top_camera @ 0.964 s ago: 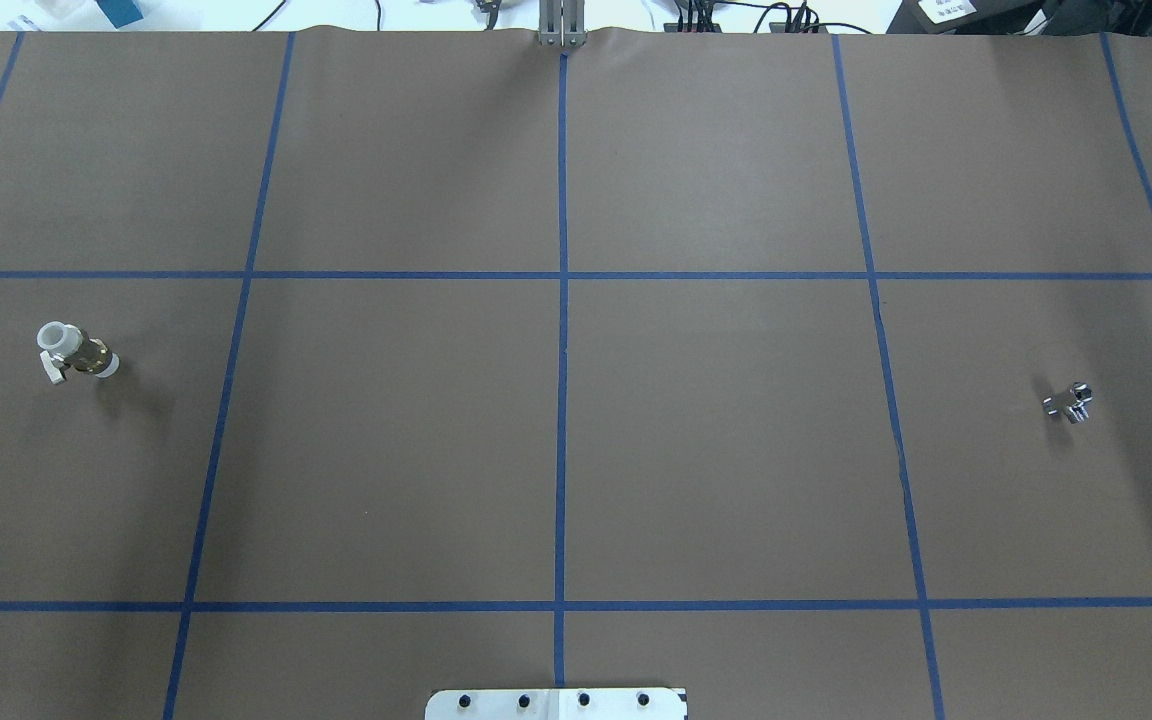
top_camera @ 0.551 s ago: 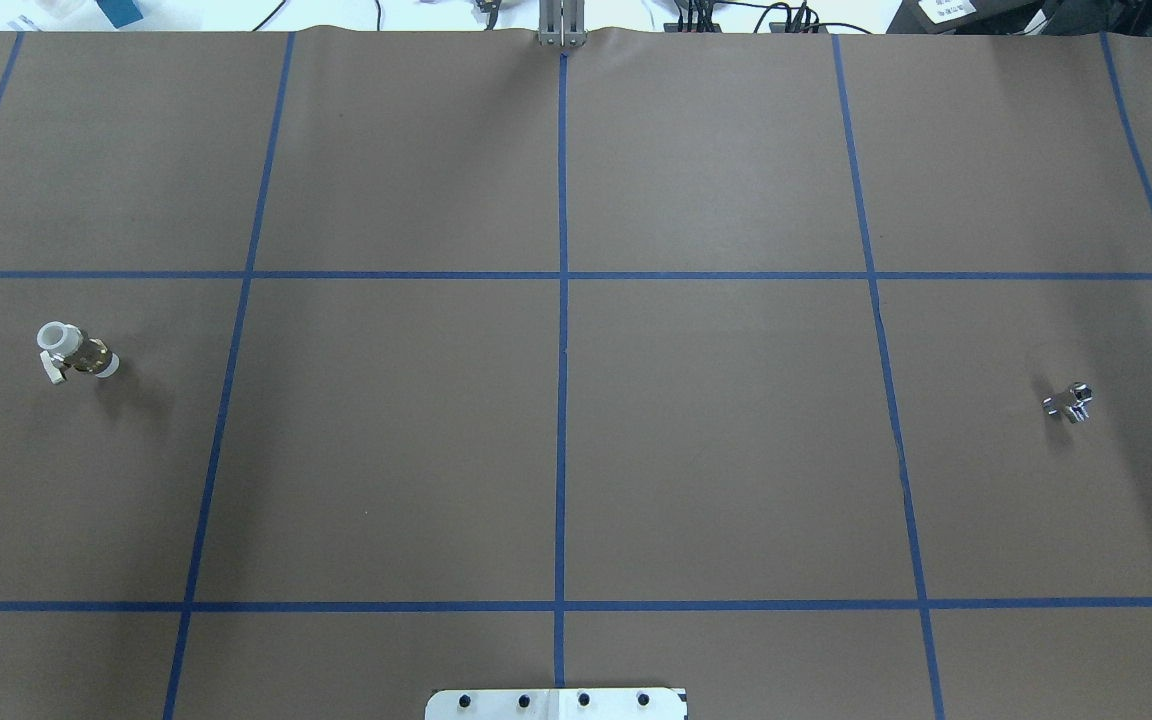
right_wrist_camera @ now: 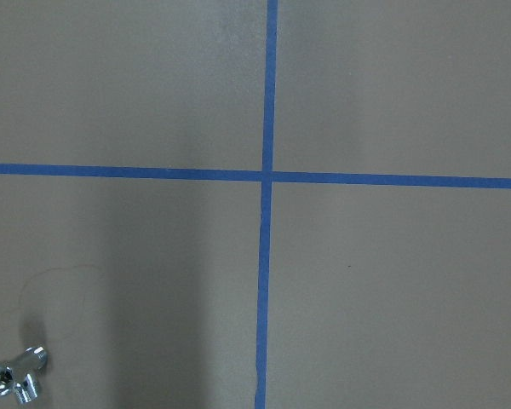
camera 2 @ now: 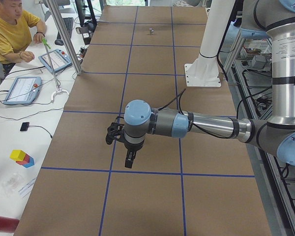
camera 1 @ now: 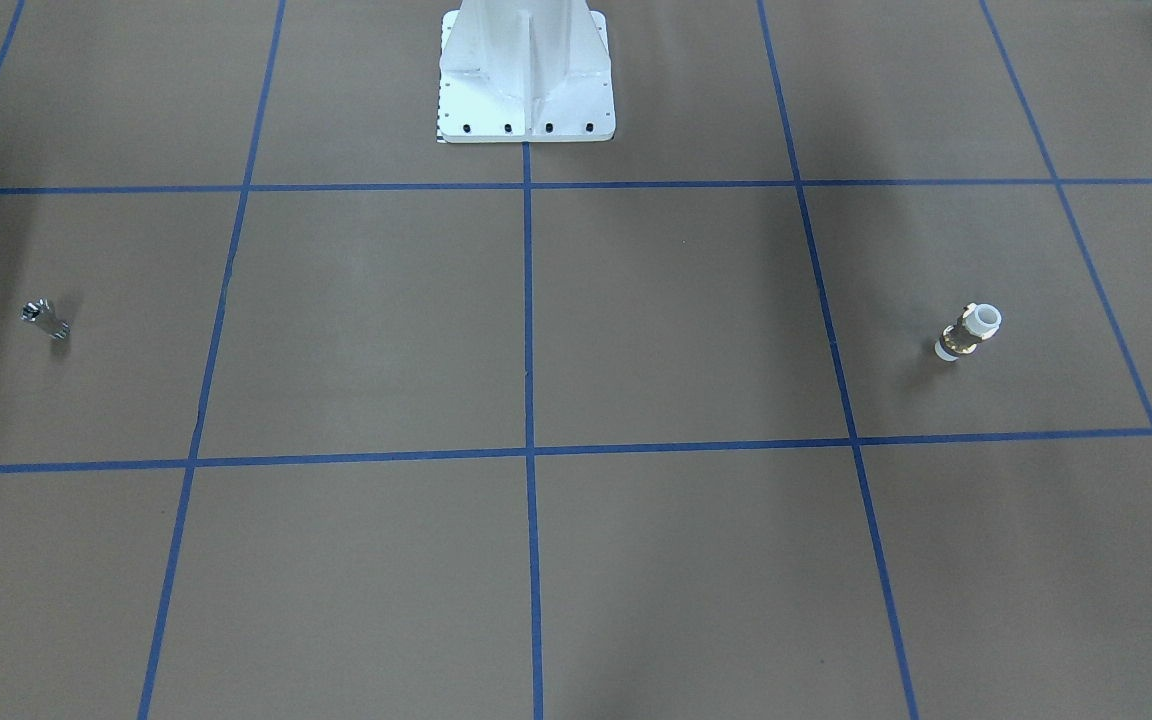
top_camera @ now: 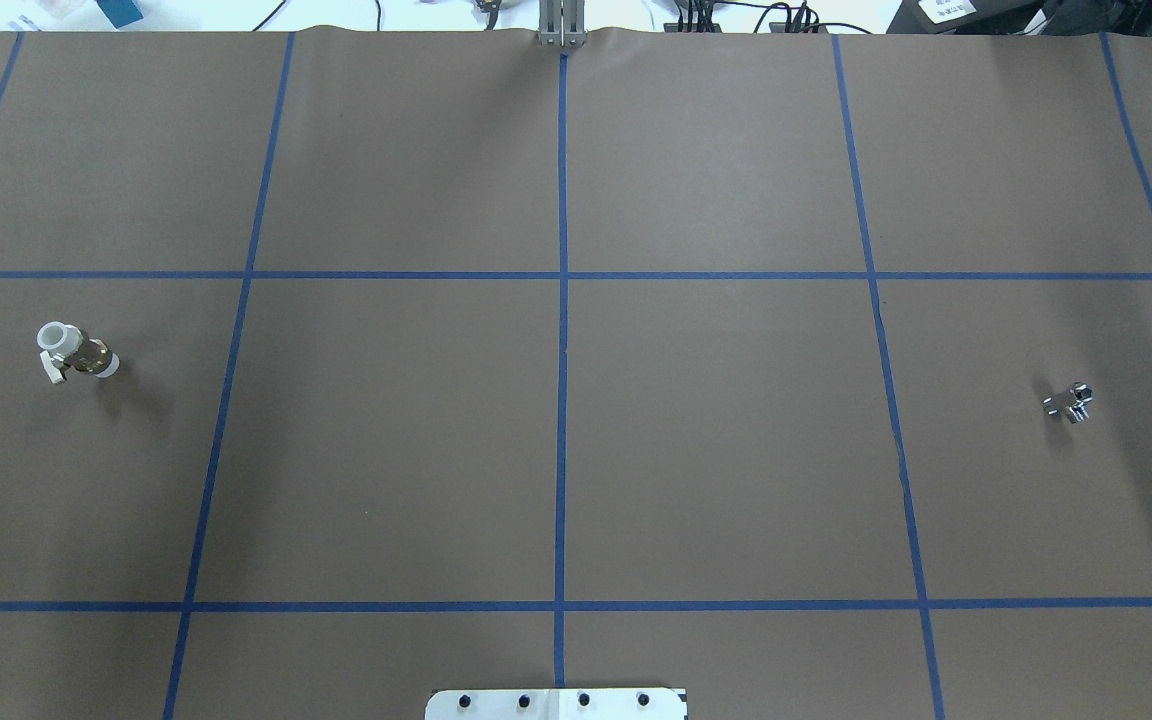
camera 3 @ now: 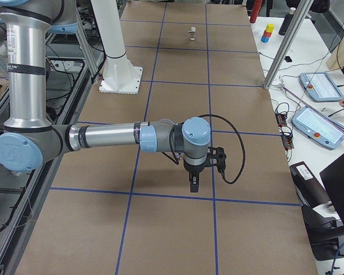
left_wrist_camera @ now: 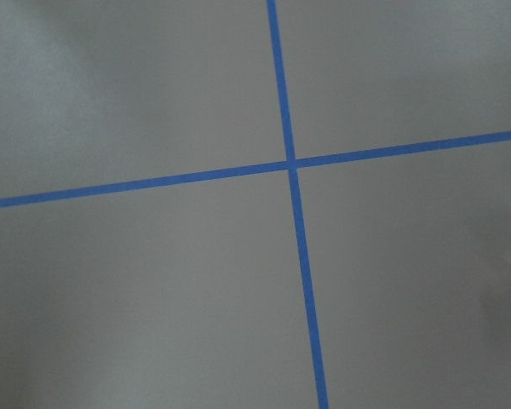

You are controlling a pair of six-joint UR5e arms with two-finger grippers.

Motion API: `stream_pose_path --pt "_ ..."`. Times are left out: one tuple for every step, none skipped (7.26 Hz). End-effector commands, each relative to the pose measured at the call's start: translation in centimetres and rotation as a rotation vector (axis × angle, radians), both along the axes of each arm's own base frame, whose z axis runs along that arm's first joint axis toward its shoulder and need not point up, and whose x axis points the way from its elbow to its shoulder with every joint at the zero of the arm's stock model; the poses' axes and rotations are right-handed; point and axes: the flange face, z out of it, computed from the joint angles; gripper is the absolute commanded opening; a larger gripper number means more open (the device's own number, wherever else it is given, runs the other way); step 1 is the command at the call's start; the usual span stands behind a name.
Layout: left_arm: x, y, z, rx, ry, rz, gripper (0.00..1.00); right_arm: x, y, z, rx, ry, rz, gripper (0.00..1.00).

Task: Assemble PPR valve and pipe with both arms

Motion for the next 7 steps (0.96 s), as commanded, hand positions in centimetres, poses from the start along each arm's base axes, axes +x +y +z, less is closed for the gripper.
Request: stream_pose_path --pt "0.6 -0.6 -0.4 0.038 0.034 0.014 1.00 0.0 0.0 -0.1 0.002 -0.001 0.000 1.00" --pt "1.3 -0.8 -2.0 0.120 0.109 0.033 1.00 0.0 0.1 0.1 -0.001 -0.001 0.000 1.00" --pt "5.9 -1.5 -3.2 0.134 0.203 0.140 1.00 0.0 0.1 0.0 0.000 -0.002 0.000 1.00" --pt "9.1 -2.7 -4.6 0.115 0.220 0.174 1.00 -0.1 0.1 0.0 -0.001 -0.007 -0.001 1.00" --pt "11.7 -3.1 -5.9 0.112 0.228 0.184 1.00 -0.1 0.1 0.0 -0.001 -0.008 -0.001 1.00" --pt "13.7 -3.4 -6.4 0.084 0.198 0.146 1.00 -0.1 0.1 0.0 -0.001 -0.008 -0.001 1.00" --pt "16.9 -3.7 -6.6 0.102 0.109 0.081 1.00 -0.1 0.1 0.0 -0.003 -0.008 -0.001 1.00"
